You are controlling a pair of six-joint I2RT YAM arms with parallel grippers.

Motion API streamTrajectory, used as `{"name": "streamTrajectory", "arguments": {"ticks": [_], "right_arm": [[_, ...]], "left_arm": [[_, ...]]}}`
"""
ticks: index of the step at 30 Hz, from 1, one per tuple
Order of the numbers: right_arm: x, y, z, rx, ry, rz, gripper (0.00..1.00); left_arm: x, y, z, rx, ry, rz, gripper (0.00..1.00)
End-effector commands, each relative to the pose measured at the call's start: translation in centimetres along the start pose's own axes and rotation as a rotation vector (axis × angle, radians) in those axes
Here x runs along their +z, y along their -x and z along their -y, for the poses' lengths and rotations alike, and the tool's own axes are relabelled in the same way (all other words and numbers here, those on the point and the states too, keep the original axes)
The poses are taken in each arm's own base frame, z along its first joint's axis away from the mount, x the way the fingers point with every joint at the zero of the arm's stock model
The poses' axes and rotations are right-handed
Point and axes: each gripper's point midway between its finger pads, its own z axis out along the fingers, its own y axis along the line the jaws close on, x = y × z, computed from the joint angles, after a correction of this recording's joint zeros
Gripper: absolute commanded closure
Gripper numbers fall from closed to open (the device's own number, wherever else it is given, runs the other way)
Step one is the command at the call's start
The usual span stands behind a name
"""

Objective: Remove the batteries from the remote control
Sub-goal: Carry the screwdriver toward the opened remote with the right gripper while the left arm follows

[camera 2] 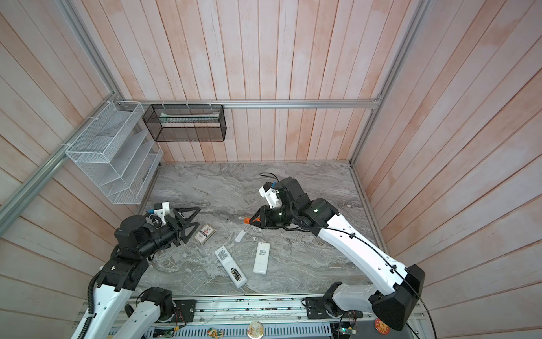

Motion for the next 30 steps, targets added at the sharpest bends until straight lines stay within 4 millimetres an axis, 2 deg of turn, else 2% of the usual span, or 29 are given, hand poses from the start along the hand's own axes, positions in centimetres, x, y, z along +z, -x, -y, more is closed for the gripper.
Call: {"name": "streamTrajectory", "arguments": {"ticks": [1,4,8,12,17,22,30], "right_arm": [[-0.7,-5.2,1.5,0.02,-0.049,-0.154,1.0],[0.1,-8.6,1.0,0.034,-0.024,-0.22,1.0],[2.3,-13.3,0.0,0.036,0.015,-0.309,1.0],[4.0,-15.9,0.2,0.013,-0.015,-0.37,1.0],[5.9,-16.7,2.0,0.014,-0.07,-0.386,1.0],[7.3,-16.6,3.3,0.015,-0.129,-0.387,1.0],[7.8,-16.2,6.3,0.05,-0.262,-0.393,1.0]], "left_arm": [[0.2,-1.7,-2.5,0.006,0.062,-0.087,0.14],[0.6,-2.0,-2.9,-0.016,0.048,-0.104,0.13],[1.1,-2.4,-3.7,-0.045,0.032,-0.125,0.13],[1.3,-2.7,-4.5,-0.06,0.032,-0.141,0.13],[1.5,-3.1,-5.2,-0.071,0.041,-0.157,0.13],[1.2,-3.6,-5.8,-0.078,0.05,-0.164,0.13],[0.9,-4.1,-6.8,-0.087,0.066,-0.175,0.13]]}}
